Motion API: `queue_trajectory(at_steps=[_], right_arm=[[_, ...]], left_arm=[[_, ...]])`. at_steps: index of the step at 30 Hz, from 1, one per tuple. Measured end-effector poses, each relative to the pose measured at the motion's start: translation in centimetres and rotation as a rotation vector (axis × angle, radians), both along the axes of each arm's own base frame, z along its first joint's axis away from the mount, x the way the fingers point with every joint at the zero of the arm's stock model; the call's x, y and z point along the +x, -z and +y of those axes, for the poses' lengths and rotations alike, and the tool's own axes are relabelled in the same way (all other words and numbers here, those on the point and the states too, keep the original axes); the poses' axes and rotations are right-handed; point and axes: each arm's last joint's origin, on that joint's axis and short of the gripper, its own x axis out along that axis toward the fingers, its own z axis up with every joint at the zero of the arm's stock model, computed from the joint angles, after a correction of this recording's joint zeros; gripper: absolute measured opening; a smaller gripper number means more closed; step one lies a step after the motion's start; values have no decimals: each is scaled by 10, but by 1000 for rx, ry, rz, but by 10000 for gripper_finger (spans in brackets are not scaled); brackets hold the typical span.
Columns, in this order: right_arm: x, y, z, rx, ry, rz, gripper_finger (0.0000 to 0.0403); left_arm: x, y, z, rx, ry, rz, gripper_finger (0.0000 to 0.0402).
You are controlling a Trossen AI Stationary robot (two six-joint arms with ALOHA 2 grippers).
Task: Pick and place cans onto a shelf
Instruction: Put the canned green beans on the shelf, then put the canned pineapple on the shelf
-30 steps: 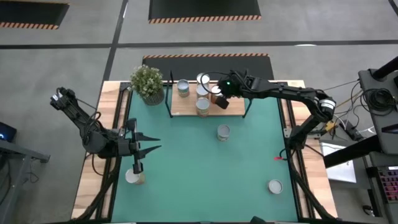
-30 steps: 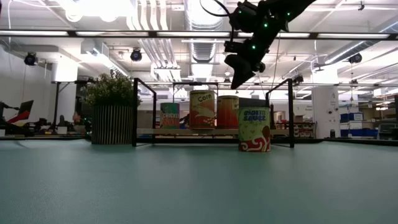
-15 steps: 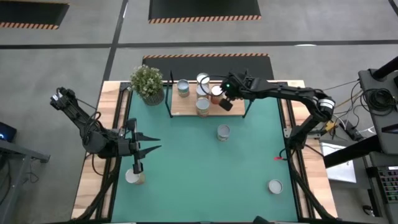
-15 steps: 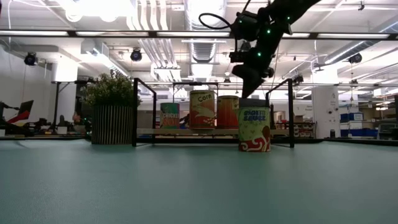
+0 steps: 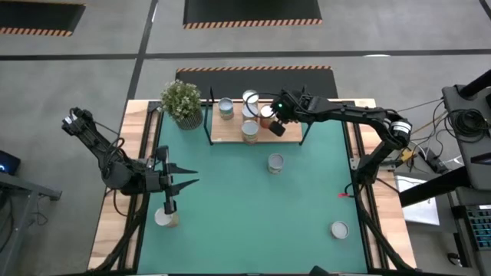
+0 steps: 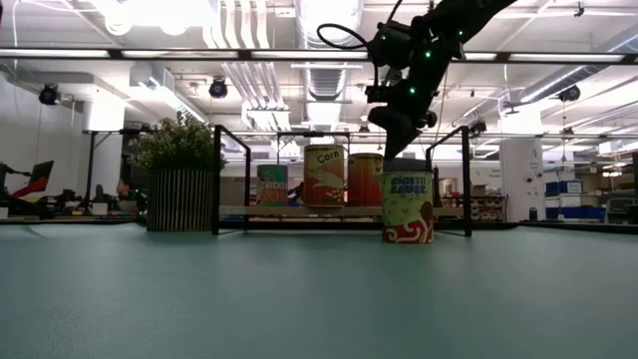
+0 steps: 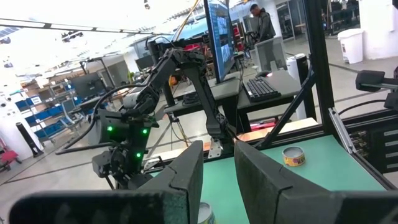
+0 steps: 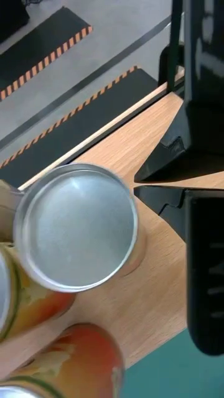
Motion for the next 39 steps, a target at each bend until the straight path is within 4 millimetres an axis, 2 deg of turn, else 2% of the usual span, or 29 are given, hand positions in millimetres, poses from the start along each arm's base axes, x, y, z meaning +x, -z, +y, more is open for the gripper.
queue_trajectory(at_steps=[12, 16, 20, 24, 28, 34, 39], right_arm=[[2, -3, 0, 1, -13, -36, 9], [-4, -12, 2, -13, -10, -55, 9], [-7, -27, 15, -25, -25, -103, 9], [-7, -41, 42, -34, -94, -161, 9], [-6, -46, 81, -43, -173, -195, 9], [-10, -41, 149, -151, -298, -286, 9], [-20, -30, 193, -211, -482, -439, 9]], left_arm=[[0, 0, 0, 0, 0, 0, 75], [0, 0, 0, 0, 0, 0, 75], [0, 0, 0, 0, 0, 0, 75], [0, 0, 0, 0, 0, 0, 75], [0, 0, 0, -31, -2, -4, 75], [-1, 2, 5, -217, -152, -26, 70], [-1, 17, 5, -382, -182, 25, 49]])
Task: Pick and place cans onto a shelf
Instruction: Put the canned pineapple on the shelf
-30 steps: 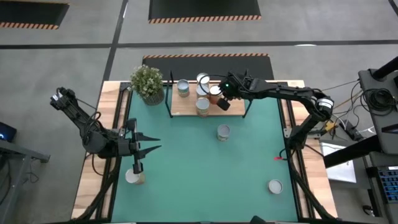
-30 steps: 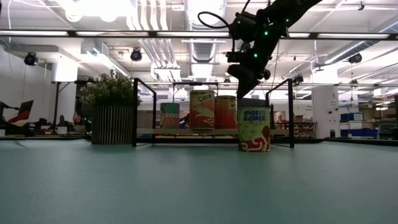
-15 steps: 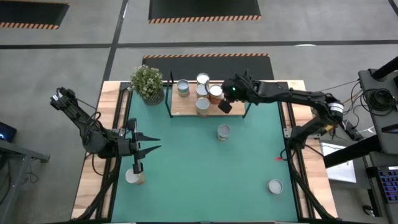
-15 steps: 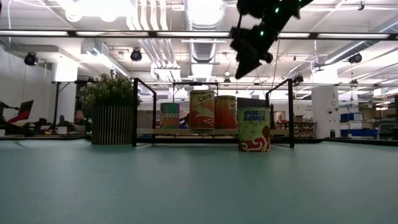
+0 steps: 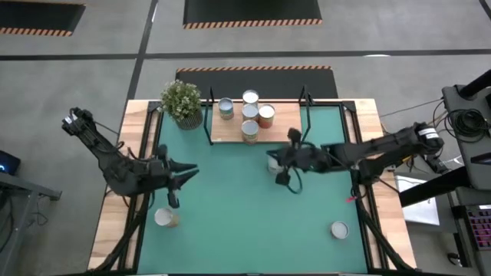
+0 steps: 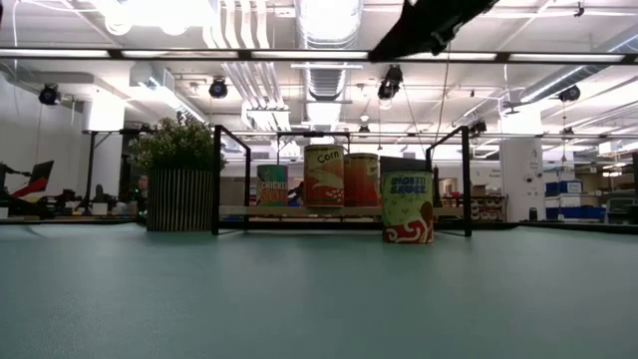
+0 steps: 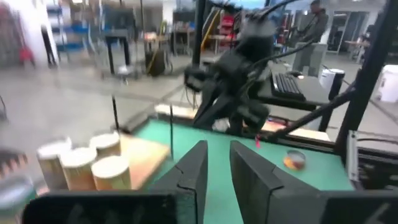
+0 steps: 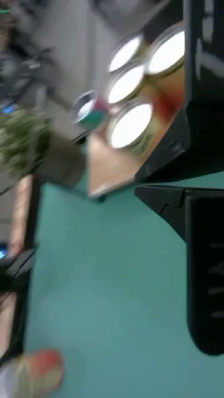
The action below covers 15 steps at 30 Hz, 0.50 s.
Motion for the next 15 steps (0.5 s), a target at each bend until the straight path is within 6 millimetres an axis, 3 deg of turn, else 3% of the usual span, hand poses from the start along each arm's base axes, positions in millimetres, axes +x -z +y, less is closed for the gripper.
queue_trajectory(at_steps=[4, 10, 15], right_arm=[[-10, 3, 15, -74, -94, -84, 9], [-20, -4, 15, -125, -121, -143, 9], [-27, -6, 16, -125, -132, -121, 9]], left_arm=[[6, 13, -1, -135, -1, 28, 30], [29, 29, 0, -403, 179, 124, 2], [34, 48, 6, -779, 189, 424, 1]])
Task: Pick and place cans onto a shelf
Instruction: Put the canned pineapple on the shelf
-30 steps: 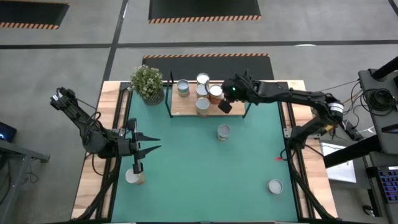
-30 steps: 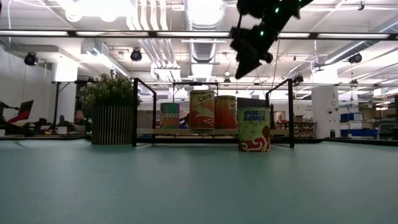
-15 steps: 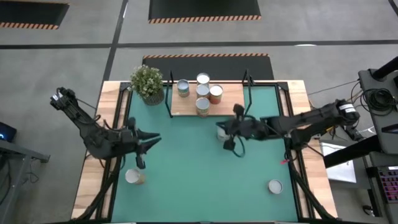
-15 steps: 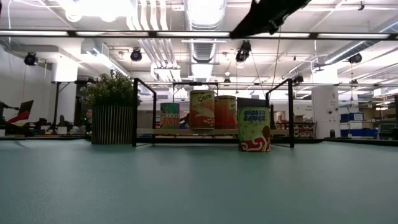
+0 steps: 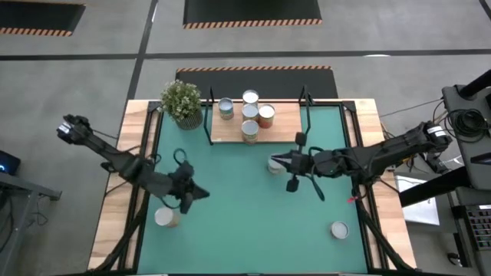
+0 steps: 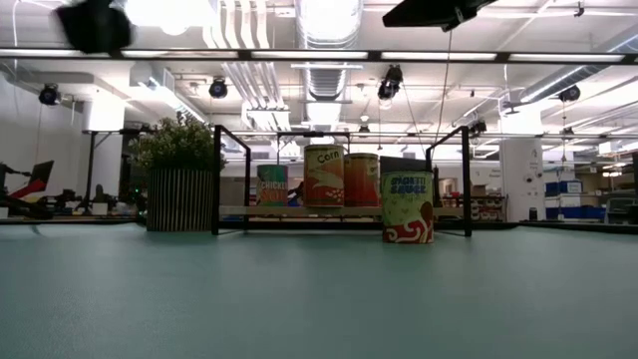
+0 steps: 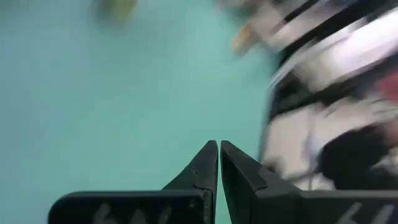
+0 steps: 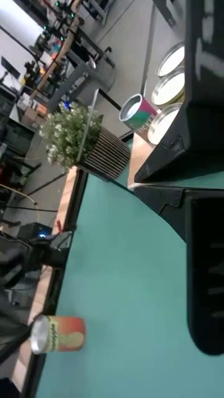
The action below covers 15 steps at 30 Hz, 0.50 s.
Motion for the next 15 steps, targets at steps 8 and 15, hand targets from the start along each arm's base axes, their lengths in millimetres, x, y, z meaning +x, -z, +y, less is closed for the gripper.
queue_trajectory(at_steps=[8, 15], right_arm=[[-4, -2, -1, -29, -7, 4, 9], [-4, 3, -1, -58, -15, 38, 9]], left_arm=[[3, 41, -32, -443, -63, 652, 1], [8, 25, -65, -328, -185, 888, 1]])
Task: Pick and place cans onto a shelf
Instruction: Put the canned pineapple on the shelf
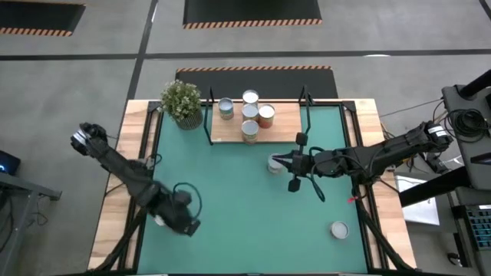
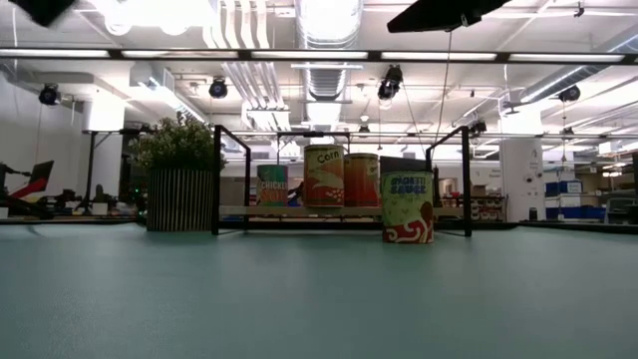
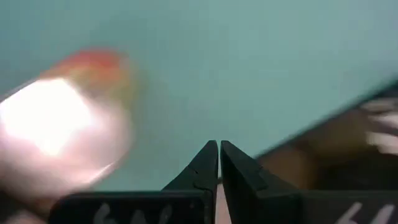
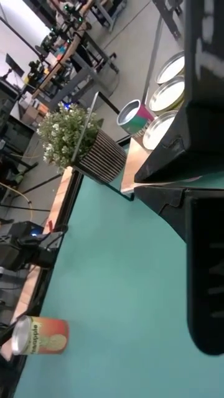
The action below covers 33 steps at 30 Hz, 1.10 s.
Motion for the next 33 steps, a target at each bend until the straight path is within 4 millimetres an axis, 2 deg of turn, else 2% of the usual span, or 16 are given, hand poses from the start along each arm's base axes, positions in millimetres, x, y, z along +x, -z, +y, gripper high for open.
queue_trajectory(at_steps=[4, 9, 13, 21, 25, 29, 33], right_arm=[[0, 0, 0, -1, -1, -1, 9], [0, 0, 0, -1, -1, -1, 9], [0, 0, 0, 5, 0, -2, 9], [0, 1, 0, 16, -3, 7, 9], [0, 1, 0, 14, -4, 8, 9], [0, 1, 0, 14, -4, 9, 9], [-1, 1, 0, 12, -4, 11, 9]], left_arm=[[-8, -17, -10, 151, -16, 183, 2], [-13, -41, -18, 292, -31, 188, 25], [-19, -43, -21, 312, -63, 169, 75], [-29, -25, -19, 341, -137, 245, 234], [-31, -10, -18, 340, -132, 277, 298], [-32, 5, -18, 321, -121, 261, 334], [-35, 16, -16, 309, -115, 260, 342]])
